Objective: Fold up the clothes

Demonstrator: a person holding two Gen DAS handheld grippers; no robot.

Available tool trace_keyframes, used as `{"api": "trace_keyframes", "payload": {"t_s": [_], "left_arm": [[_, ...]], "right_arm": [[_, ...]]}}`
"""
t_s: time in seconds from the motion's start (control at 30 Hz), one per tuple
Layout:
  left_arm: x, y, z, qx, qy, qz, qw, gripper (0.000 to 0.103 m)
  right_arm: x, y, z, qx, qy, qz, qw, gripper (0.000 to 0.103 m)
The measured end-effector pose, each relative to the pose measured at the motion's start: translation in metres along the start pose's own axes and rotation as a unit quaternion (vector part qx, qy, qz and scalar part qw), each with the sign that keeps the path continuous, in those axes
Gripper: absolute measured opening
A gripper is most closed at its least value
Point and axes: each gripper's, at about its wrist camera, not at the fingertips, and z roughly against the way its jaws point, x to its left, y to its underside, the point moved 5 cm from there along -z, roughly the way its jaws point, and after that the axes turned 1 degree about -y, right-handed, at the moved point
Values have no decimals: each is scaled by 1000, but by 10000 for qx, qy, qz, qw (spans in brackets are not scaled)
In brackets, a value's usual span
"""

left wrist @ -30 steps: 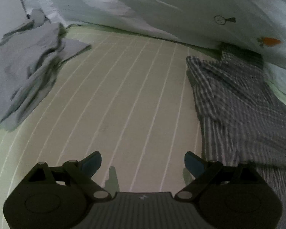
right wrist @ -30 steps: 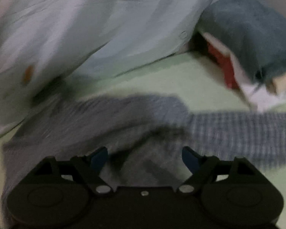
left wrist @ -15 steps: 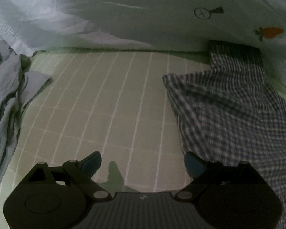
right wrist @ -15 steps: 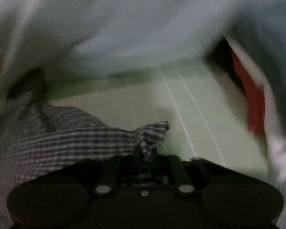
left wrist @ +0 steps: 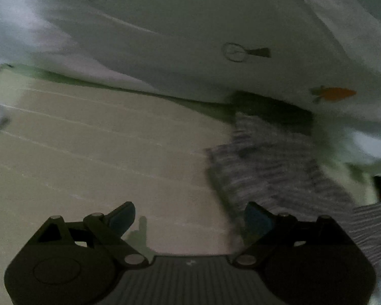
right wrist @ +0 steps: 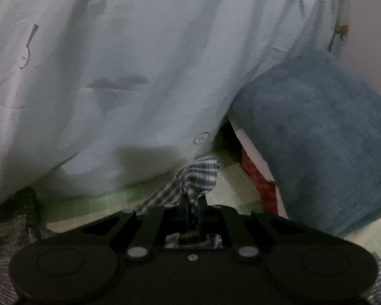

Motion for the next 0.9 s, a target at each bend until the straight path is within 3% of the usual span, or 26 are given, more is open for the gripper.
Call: {"api": "trace_keyframes", "payload": {"t_s": [0.03, 0.13, 0.17, 0.2, 0.23, 0.27, 0.47, 0.63, 0.73, 0.8, 0.9], "left_arm": [[-4, -2, -5, 44, 135, 61, 9999, 91], [-14, -6, -21, 183, 404, 193, 9988, 72], [-16, -8, -27, 246, 451, 219, 9984, 57], [-18, -9, -33, 324, 483, 236, 9980, 32], [-19, -10, -40, 420, 510, 257, 9975, 15], [-21, -13, -45, 483, 545, 285, 9969, 4], [-28, -54, -45, -131, 330, -23, 9994, 3], [-19, -54, -64, 96, -238, -191, 9995, 3], [-15, -48, -58, 121, -382, -175, 9990, 19], [-12, -47, -47, 33, -462, -167, 9988, 42], [-6, -42, -17, -142, -489, -181, 9985, 63]], "right_arm": [[-2, 1, -1, 15, 9, -56, 10000, 7], [-6, 4, -3, 70, 33, -162, 9998, 7], [-7, 5, -5, 96, 38, -160, 9998, 7], [-7, 3, -8, 117, 51, -145, 9998, 7], [-7, 2, -10, 138, 63, -132, 9998, 7], [-8, 2, -10, 147, 58, -147, 9998, 7], [-1, 3, -5, -68, -47, -204, 9998, 6], [16, 25, -19, 310, 196, 343, 9987, 6], [22, 34, -17, 377, 178, 435, 9982, 6], [25, 35, -9, 329, 90, 428, 9985, 6], [32, 35, 7, 214, -81, 469, 9986, 6]]}}
